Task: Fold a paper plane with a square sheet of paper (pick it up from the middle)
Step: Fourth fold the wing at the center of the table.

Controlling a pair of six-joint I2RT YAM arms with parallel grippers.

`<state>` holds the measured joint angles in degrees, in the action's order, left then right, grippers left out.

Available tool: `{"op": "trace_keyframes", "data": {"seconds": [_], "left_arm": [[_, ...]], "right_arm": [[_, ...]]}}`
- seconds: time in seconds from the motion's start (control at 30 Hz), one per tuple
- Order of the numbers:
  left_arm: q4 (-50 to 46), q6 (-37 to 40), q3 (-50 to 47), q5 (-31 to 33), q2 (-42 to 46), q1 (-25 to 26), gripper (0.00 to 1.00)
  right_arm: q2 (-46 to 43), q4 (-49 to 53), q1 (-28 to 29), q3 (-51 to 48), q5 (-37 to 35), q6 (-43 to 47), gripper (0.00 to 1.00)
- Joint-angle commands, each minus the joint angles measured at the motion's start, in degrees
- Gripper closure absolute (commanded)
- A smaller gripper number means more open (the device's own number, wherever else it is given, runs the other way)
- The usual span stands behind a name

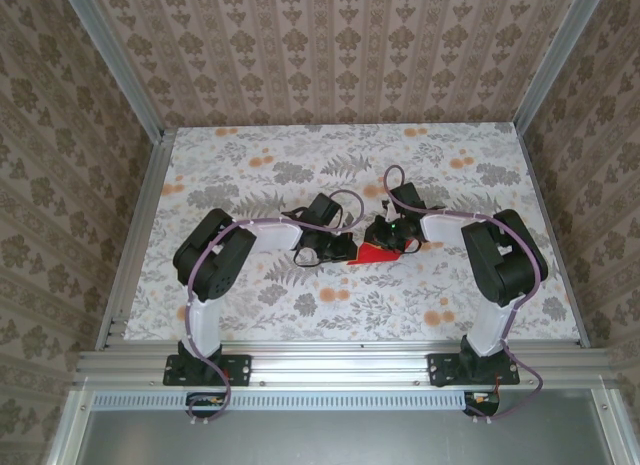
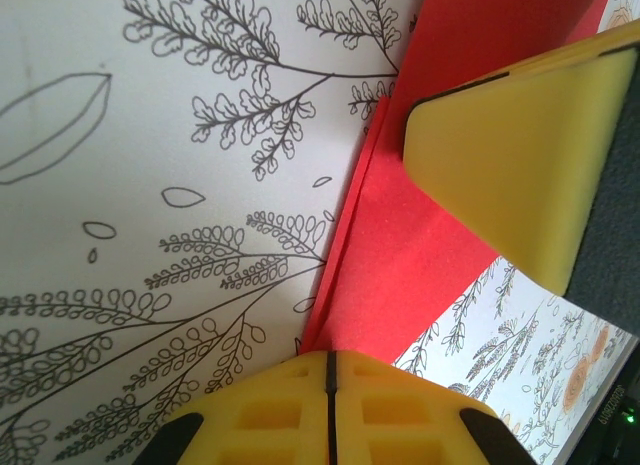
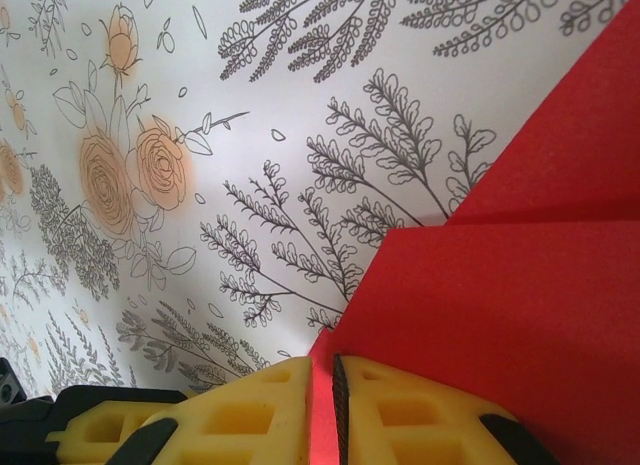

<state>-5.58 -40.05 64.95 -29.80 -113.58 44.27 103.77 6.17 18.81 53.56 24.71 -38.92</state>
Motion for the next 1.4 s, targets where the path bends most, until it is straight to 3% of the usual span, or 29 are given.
{"op": "trace_keyframes", "data": {"seconds": [0.0,0.2,0.4,0.63,0.9,1.37], "left_arm": [[-5.4,1.4,-0.9,3.4,-2.8,0.4,0.92],[-2.8,1.4,-0.7,0.6,0.0,0.2,0.90],[9.7,-3.8,-4.4,-3.0,4.3,-1.4,0.87],[19.3,-8.4,-14.4,0.5,11.1,-4.0,0.85],[21.0,-10.4,-18.2,0.6,12.7,-4.7,0.88],[15.5,-7.5,-13.4,-1.1,7.4,-3.8,0.92]], "right_arm": [[1.9,-0.1,-1.0,-0.4,-1.1,1.3,0.83],[3.4,1.2,-1.0,0.0,-0.5,1.7,0.84],[5.0,-0.4,-0.2,-0.9,2.5,0.5,0.85],[6.1,-3.7,3.6,-0.1,5.3,-2.8,0.85],[7.2,-4.9,6.6,1.0,6.4,-4.7,0.86],[7.5,-4.2,6.9,2.2,6.2,-5.0,0.88]]}}
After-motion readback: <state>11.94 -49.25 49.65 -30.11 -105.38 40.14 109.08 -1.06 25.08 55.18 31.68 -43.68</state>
